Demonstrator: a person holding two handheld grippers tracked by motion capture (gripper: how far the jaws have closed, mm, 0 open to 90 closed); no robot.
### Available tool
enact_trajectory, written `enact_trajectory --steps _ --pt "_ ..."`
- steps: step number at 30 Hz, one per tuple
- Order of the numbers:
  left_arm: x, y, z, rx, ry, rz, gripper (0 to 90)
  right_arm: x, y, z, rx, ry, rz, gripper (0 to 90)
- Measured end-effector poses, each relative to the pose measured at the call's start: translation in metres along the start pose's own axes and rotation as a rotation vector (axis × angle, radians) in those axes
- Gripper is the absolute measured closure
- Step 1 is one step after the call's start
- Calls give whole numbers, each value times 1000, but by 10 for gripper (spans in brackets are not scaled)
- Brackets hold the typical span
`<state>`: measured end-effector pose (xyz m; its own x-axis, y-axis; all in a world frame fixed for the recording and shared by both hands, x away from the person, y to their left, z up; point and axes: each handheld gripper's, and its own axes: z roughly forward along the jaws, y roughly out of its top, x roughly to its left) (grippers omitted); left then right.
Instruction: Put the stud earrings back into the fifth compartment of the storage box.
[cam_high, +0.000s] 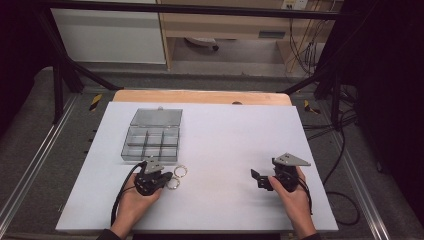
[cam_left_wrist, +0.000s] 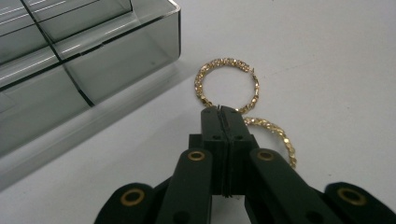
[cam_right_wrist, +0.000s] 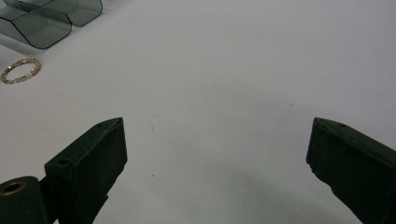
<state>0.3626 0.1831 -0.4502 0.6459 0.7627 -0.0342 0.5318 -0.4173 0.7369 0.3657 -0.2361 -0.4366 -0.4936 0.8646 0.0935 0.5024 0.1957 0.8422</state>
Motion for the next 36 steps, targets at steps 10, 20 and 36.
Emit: enact_trajectory --steps 10,20,36 --pt "0 -1 2 -18 9 23 841 0 0 0 6 4 7 52" --pt "-3 -3 5 -13 -10 32 687 -1 0 0 10 6 9 52" --pt "-1 0 -10 -117 57 13 868 -1 0 -1 7 9 14 53"
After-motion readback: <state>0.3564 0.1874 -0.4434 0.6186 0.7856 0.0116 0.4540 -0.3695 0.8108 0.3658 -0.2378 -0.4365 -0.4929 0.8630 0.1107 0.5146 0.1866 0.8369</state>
